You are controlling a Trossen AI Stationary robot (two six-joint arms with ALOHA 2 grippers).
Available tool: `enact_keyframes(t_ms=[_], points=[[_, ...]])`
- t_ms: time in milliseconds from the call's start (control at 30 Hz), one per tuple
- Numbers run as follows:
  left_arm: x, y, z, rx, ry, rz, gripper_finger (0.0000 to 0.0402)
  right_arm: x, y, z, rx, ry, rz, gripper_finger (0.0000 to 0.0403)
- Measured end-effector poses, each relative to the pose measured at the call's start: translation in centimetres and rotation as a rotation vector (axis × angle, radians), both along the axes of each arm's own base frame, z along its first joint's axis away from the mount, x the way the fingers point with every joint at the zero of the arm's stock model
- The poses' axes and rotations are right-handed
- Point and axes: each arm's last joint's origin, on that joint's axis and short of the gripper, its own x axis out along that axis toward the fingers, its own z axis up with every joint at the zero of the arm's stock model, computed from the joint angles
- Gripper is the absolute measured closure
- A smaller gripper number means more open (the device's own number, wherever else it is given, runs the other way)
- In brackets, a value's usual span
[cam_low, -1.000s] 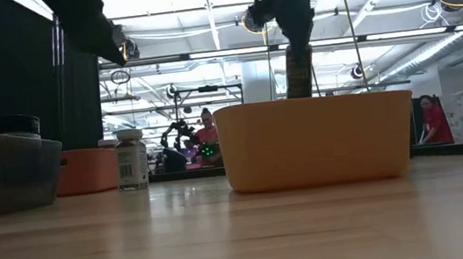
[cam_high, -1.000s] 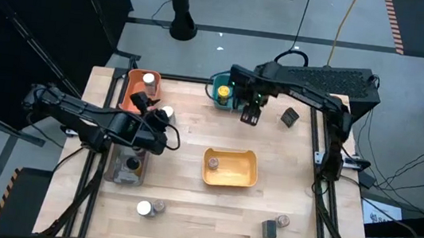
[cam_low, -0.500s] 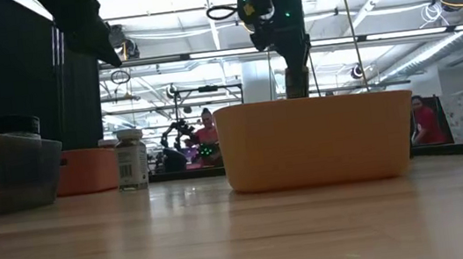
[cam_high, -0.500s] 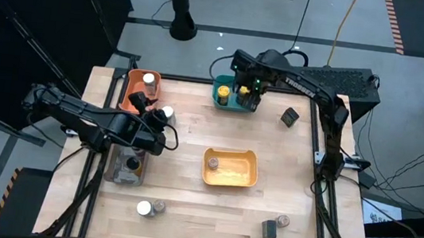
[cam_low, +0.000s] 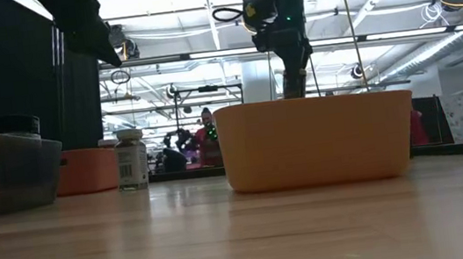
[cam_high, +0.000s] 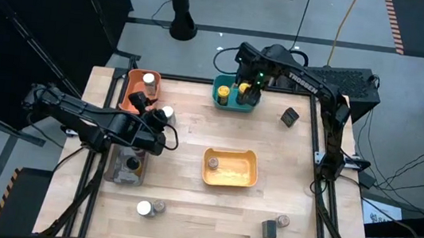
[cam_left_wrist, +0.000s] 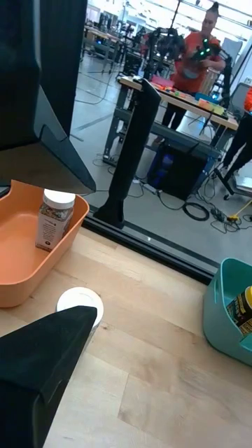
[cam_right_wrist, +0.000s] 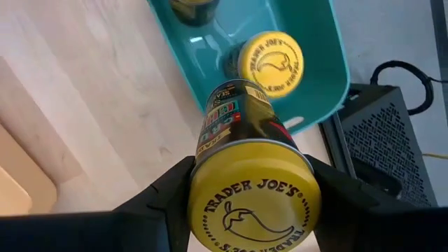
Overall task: Sort spices by type
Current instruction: Put the yellow spice bottle into the green bin
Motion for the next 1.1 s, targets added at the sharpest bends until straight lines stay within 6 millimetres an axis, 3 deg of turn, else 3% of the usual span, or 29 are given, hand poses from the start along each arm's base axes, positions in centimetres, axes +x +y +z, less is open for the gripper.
enact_keyframes(t_ms=[267, 700, 1100], points=[[0.0, 0.0, 0.0, 0.000, 0.000, 0.000, 0.0118, 0.2, -0.1, -0.5, 0.010, 0.011, 0.008, 0.0205], [0.0, 0.0, 0.0, 0.000, -0.001, 0.000, 0.0118, 1.8, -1.4, -4.0, 0.042, 0.083, 0.008, 0.0205], [0.0, 0.0, 0.0, -0.001, -0.003, 0.000, 0.0118, 1.3, -3.3, -5.3, 0.031, 0.117, -0.039, 0.0205]])
